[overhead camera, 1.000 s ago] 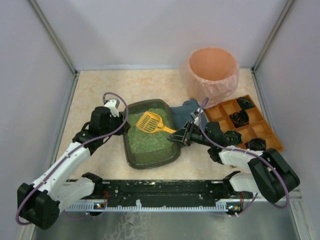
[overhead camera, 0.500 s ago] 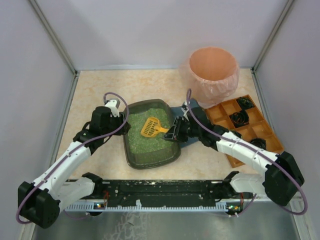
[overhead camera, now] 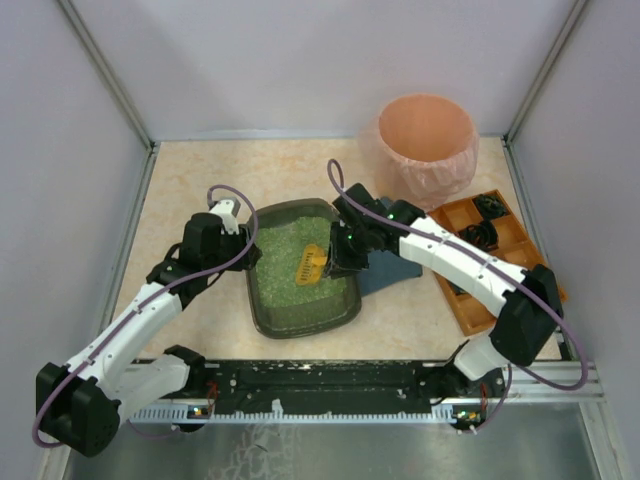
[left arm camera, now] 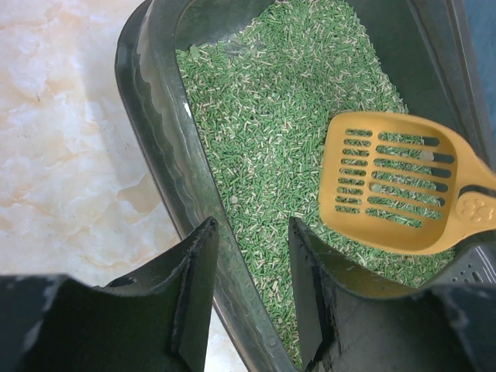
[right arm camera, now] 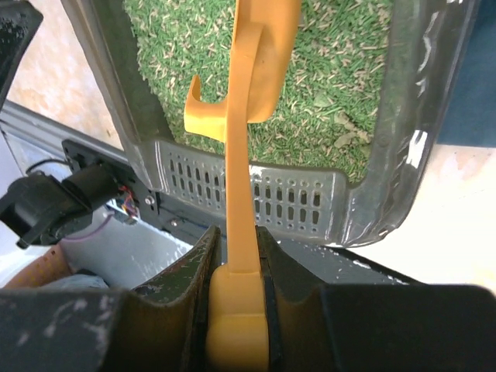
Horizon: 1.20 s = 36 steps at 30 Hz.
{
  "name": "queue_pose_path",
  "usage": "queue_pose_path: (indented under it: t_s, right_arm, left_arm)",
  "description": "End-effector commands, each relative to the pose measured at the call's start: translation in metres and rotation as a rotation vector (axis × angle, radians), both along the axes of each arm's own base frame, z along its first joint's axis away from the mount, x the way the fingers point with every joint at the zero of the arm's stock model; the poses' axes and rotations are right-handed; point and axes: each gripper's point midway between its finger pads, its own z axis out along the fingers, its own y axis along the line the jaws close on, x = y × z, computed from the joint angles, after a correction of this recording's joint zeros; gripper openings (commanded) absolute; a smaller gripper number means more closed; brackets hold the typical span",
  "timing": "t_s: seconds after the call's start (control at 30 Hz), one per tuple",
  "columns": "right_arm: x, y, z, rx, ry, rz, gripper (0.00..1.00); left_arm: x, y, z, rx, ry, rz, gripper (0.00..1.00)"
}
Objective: Clean the litter box
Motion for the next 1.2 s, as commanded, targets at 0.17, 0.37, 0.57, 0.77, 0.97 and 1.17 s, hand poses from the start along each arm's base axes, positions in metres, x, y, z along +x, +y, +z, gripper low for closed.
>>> queue_pose_path:
  t_s: [0.17,0.37,0.57,0.77,0.97,1.17]
  right_arm:
    - [-0.024,-0.005,-0.013,-0.198,0.086,0.103,0.0]
    - [-0.009,0.014,-0.048,-0.154,0.087,0.021,0.0]
    - [0.008,0.033,-0.079,-0.035,0.048,-0.154,0.0]
    - [0.027,0.037,-0.091,0.064,-0.004,-0.328,0.0]
    - [0.043,0.038,-0.096,0.151,-0.038,-0.461,0.0]
    - [0.05,0.044,-0.104,0.167,-0.052,-0.488,0.0]
  left_arm:
    - [0.0,-0.003,0.003,-0.012,0.001,-0.003,0.47]
    - [0.0,-0.001,0.002,-0.004,0.007,0.004,0.48]
    - [0.0,-0.001,0.001,-0.003,0.01,0.004,0.48]
    - [0.0,-0.002,0.0,-0.003,0.014,0.001,0.48]
    - [0.0,-0.001,0.0,-0.002,0.014,0.003,0.48]
    - [0.0,-0.002,-0.002,-0.002,0.019,-0.003,0.48]
